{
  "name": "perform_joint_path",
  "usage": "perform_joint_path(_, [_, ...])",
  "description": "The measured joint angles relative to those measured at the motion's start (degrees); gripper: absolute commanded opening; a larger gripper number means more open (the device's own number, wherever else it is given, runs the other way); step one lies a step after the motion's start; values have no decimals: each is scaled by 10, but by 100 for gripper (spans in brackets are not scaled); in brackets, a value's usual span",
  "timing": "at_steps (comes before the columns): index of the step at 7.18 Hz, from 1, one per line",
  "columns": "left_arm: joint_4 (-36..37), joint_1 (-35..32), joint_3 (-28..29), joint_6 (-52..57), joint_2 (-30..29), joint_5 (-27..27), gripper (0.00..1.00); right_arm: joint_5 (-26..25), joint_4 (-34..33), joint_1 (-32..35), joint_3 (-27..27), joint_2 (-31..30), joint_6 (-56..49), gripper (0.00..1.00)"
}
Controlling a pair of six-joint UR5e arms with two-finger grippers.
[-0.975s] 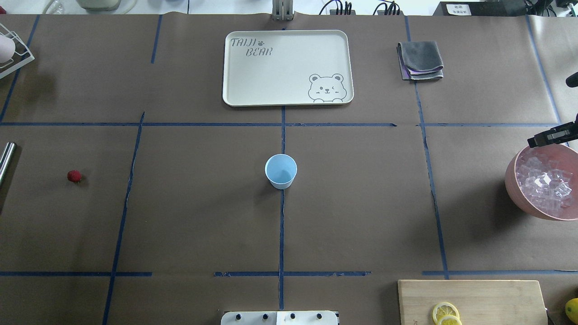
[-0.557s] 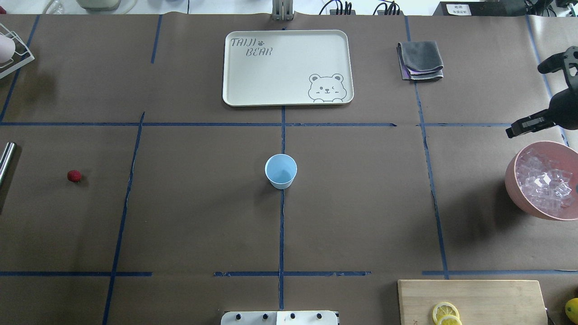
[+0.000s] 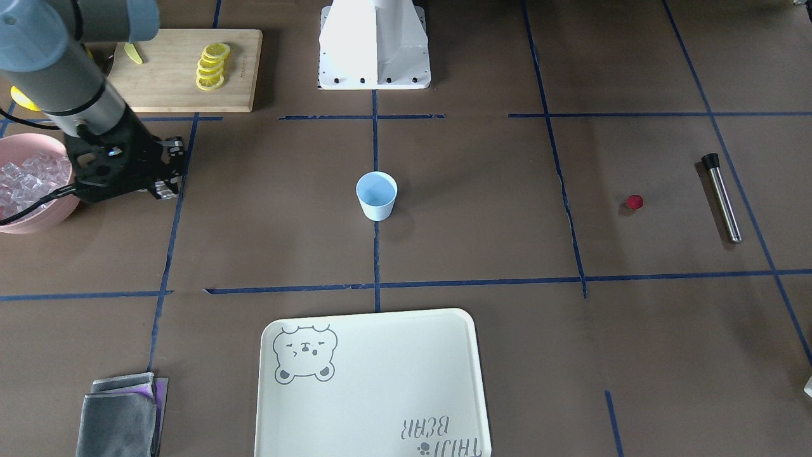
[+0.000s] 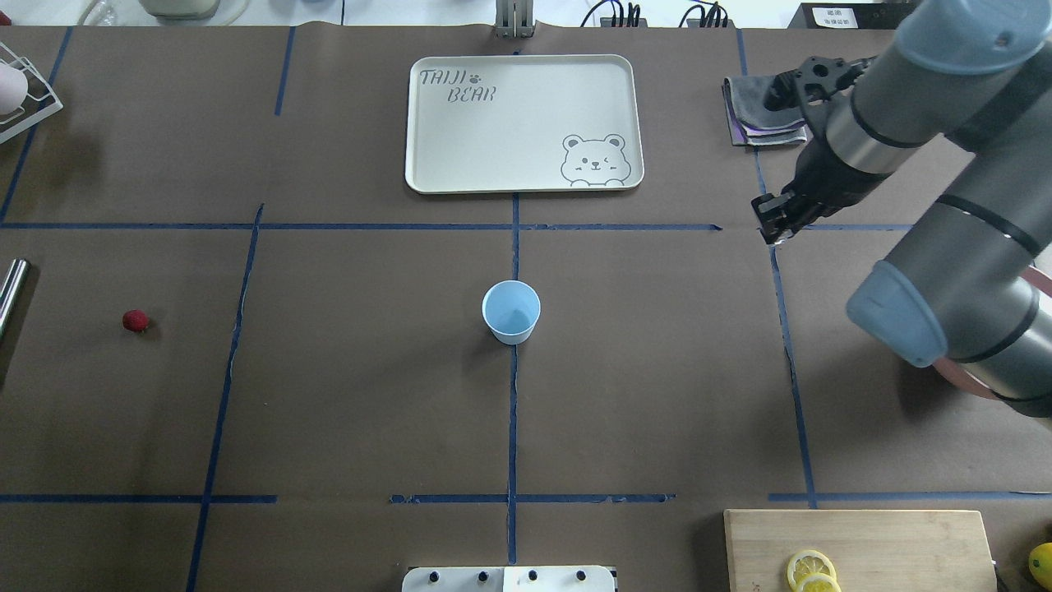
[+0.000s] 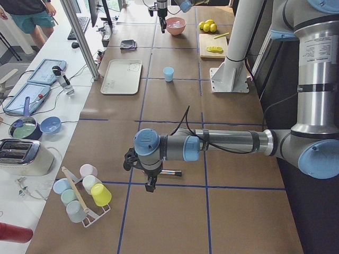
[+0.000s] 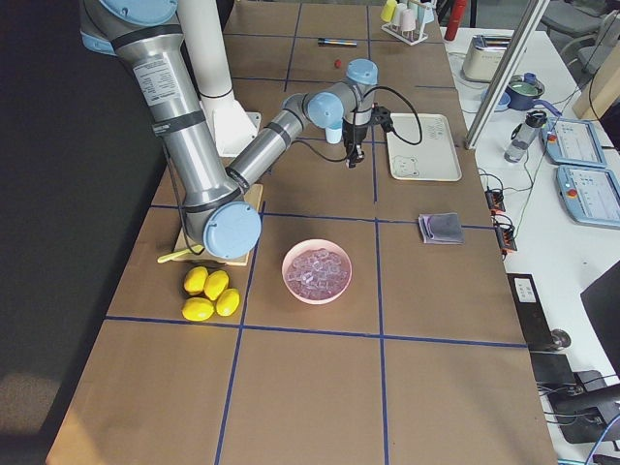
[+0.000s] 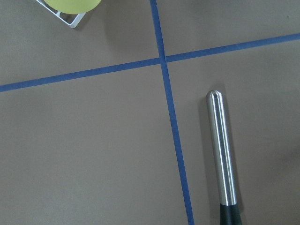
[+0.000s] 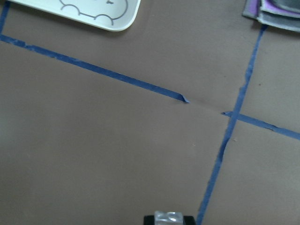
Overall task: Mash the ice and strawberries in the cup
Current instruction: 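Carry the ice cube with the right gripper over the blue cup, then open the right gripper to drop the ice cube into the cup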
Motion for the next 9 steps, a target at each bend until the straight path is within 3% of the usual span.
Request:
perform_joint_path(2, [0,1,3,0,0,-5,100,-64,-16,-78,-45,104,132,1])
perform_joint_path(4, [0,1,3,0,0,-5,100,-97,-9,-126,-112,188,215,0])
perform_joint_path(7, [0,2,6,0,0,-6,100,-140,53,-177,-226,267,295,3])
perform_joint_path(8, [0,4,7,-1,0,-6,100,-146,58,-187,-240,275,301,32])
perform_joint_path(9, [0,7,8,-1,0,-6,100,-148,60,-192,-245,275,304,89])
